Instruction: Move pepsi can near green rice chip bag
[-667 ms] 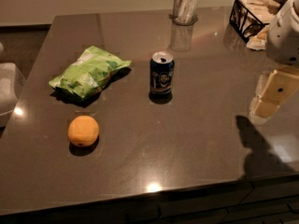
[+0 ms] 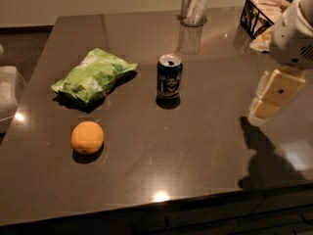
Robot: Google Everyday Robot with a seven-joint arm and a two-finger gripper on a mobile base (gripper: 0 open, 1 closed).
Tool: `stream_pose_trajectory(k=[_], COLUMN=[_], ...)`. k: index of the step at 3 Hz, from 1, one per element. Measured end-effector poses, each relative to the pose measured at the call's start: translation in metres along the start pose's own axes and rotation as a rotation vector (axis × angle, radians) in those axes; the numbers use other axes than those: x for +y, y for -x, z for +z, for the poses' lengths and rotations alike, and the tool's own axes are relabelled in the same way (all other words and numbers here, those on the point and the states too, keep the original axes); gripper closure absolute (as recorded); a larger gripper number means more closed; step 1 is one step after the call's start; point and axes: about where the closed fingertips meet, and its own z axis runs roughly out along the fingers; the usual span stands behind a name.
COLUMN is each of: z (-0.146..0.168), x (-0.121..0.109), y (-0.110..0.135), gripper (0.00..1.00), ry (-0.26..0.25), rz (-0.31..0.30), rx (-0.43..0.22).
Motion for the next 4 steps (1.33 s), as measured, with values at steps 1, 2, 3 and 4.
stream_pose_trajectory(k=[1, 2, 3, 4], z=[0.019, 0.037, 0.056, 0.077], x=[-0.004, -0.009, -0.013, -0.020], y=[0.019, 0.040, 0.067, 0.090], gripper=[0.00, 0.00, 0.00, 0.00], ry=[0.014, 0.030, 0.055, 0.077], rz=[0.019, 0.042, 0.045, 0.048], rx=[-0.064, -0.120, -0.178, -0.232])
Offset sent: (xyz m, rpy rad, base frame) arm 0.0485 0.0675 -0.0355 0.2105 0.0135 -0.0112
